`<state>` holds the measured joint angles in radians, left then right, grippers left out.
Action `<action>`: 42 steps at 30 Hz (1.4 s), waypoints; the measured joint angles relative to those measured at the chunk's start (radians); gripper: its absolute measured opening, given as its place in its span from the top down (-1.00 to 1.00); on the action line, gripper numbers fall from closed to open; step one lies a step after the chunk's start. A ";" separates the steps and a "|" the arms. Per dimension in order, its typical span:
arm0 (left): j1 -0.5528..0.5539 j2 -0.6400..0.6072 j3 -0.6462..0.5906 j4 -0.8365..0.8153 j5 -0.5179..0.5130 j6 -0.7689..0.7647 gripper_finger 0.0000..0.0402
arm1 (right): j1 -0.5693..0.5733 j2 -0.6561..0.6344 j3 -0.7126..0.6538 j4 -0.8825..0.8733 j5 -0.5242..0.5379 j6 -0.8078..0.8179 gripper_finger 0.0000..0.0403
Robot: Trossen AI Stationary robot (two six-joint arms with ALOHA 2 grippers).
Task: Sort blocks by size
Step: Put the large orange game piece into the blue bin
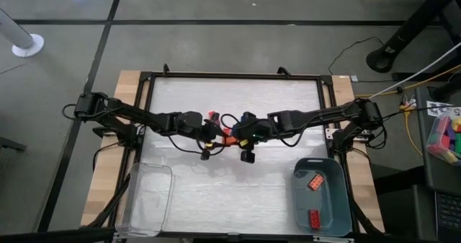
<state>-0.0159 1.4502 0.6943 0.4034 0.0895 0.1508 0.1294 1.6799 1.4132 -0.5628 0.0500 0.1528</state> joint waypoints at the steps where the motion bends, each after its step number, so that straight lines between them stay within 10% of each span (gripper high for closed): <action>1: 0.000 0.000 0.000 -0.001 0.000 -0.001 0.26 | 0.000 -0.003 0.001 -0.018 -0.008 0.001 0.55; 10: 0.010 0.000 -0.001 -0.071 -0.022 -0.012 -0.03 | 0.001 -0.003 0.199 -0.473 -0.062 0.141 0.55; 23: 0.098 -0.001 -0.001 -0.280 -0.116 -0.076 -0.03 | 0.109 -0.006 0.309 -1.003 -0.587 0.486 0.51; 42: 0.110 -0.002 -0.001 -0.436 -0.119 -0.151 -0.03 | 0.438 0.003 0.134 -1.007 -0.464 0.497 0.49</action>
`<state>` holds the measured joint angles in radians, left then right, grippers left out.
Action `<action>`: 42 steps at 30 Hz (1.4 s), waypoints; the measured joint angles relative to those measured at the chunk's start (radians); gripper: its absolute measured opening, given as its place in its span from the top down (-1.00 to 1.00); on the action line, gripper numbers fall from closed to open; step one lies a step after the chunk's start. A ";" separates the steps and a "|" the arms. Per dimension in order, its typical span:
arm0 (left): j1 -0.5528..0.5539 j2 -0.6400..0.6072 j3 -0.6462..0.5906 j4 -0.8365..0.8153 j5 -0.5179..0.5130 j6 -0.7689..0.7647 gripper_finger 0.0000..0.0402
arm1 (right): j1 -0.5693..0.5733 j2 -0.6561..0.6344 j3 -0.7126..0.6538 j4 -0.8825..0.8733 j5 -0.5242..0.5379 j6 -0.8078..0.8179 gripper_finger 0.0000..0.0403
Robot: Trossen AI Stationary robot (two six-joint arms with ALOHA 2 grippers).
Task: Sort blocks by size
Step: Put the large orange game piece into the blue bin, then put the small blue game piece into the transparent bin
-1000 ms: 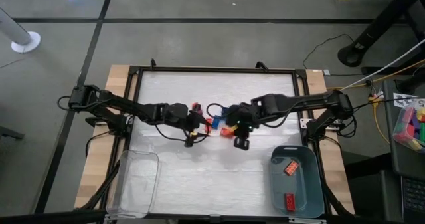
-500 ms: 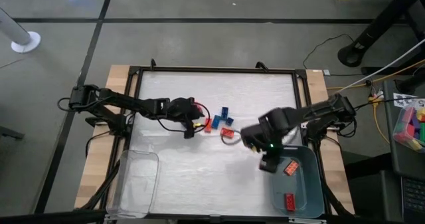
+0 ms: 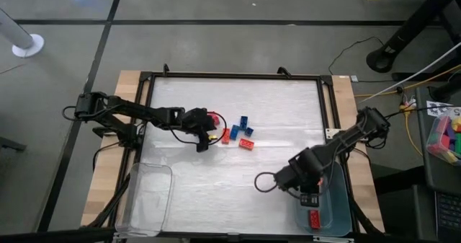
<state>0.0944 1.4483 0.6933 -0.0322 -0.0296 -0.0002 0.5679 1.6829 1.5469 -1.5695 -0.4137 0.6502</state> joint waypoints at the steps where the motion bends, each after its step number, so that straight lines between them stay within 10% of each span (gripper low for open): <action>1: 0.000 0.000 0.000 -0.001 0.000 0.001 -0.03 | 0.005 0.000 -0.016 -0.001 0.002 0.000 0.49; 16: 0.000 -0.001 0.000 -0.087 -0.082 -0.072 -0.03 | -0.008 0.000 -0.125 -0.002 -0.024 0.072 -0.11; 27: -0.001 -0.001 0.000 -0.287 -0.189 -0.200 -0.03 | -0.141 -0.004 -0.123 -0.002 -0.330 -0.027 -0.18; 42: 0.000 -0.001 0.000 -0.351 -0.222 -0.255 -0.03 | -0.180 -0.010 0.111 -0.001 -0.208 -0.032 -0.18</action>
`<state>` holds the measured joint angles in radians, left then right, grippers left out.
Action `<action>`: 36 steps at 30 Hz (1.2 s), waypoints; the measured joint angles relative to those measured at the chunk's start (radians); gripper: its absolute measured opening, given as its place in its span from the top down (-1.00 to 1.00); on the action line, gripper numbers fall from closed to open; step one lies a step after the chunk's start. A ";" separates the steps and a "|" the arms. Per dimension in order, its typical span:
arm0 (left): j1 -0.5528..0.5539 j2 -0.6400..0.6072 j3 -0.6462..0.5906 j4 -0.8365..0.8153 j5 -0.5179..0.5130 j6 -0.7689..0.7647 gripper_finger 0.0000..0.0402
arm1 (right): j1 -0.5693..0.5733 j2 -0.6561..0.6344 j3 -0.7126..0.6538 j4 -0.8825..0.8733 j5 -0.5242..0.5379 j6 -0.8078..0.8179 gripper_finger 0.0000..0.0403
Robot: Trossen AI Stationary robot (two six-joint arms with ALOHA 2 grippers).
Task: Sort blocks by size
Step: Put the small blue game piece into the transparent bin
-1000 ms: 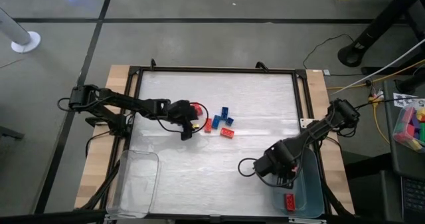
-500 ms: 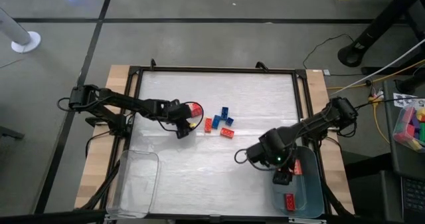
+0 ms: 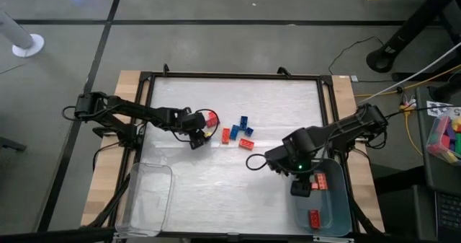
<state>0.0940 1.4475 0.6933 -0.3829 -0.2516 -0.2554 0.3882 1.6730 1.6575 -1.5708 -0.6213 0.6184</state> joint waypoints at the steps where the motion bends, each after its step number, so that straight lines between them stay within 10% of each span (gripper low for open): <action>1: 0.000 0.000 0.000 -0.001 0.000 0.000 -0.03 | -0.004 0.000 0.023 -0.001 0.037 -0.009 -0.18; 14: 0.000 0.001 0.000 -0.073 0.005 -0.009 -0.03 | -0.119 -0.001 0.170 0.035 0.634 -0.316 -0.18; 36: 0.000 0.001 0.000 -0.105 0.068 -0.003 0.23 | -0.339 -0.001 0.163 0.546 0.726 -0.626 -0.18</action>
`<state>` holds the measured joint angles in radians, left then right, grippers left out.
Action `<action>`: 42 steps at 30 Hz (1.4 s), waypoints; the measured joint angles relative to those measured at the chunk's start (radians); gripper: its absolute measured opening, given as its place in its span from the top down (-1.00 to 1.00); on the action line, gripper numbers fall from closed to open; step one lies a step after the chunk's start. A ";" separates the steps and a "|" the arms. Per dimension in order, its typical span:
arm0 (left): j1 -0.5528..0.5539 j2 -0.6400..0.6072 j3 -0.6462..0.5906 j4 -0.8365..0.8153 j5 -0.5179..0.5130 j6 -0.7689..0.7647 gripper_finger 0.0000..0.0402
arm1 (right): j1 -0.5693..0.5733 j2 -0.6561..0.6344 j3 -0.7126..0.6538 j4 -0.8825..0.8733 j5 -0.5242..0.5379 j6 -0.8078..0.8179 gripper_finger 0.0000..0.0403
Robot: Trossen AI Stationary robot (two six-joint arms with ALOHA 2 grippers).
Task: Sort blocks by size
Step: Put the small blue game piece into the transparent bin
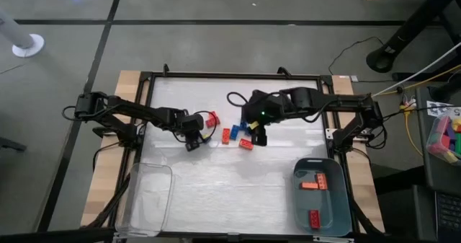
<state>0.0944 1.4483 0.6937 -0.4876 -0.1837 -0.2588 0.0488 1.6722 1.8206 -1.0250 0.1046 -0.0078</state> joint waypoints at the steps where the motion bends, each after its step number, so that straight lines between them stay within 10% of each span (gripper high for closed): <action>1: 0.000 0.000 0.000 -0.002 0.009 0.000 0.29 | 0.000 0.000 0.000 0.011 0.000 -0.004 -0.18; 7: 0.000 0.000 0.000 0.001 0.027 -0.005 0.68 | -0.006 0.000 0.000 0.025 0.008 -0.053 -0.18; 18: 0.000 -0.049 0.118 -0.126 0.100 0.023 0.65 | -0.006 0.045 -0.001 0.024 0.010 -0.055 -0.18; 27: -0.037 -0.166 0.323 -0.507 0.379 -0.064 0.61 | -0.013 0.128 -0.001 0.019 0.026 -0.194 -0.18; 42: -0.469 -0.261 0.337 -0.650 0.568 -0.613 0.60 | -0.315 0.135 -0.187 0.164 -0.290 -0.253 -0.18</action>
<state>-0.3748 1.1871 1.0306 -1.1373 0.3844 -0.8722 -0.2666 1.8072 1.6338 -0.8606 -0.1854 -0.2611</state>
